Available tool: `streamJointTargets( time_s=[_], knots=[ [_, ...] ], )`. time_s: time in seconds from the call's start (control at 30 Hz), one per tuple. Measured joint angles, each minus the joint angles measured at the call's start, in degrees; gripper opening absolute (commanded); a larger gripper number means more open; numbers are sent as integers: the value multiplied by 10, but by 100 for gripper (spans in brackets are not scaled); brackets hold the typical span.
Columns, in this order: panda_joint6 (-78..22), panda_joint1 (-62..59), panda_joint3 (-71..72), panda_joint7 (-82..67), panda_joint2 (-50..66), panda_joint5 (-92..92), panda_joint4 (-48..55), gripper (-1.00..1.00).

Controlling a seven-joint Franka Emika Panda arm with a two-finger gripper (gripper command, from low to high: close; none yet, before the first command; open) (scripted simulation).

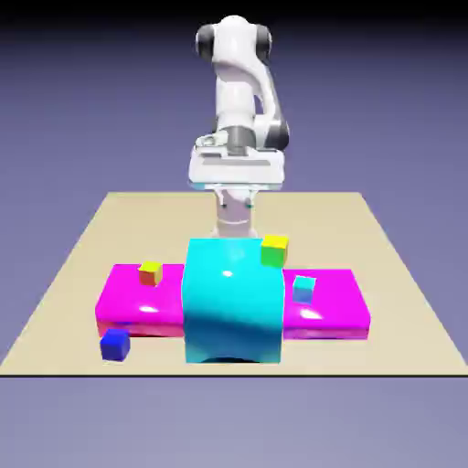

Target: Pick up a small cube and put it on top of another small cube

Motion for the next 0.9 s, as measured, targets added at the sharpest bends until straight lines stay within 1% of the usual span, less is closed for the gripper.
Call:
streamJointTargets(
  time_s=[0.9],
  knots=[
    [-460, -42, -210, -174, 561, 81, 461, 0]
  ],
)
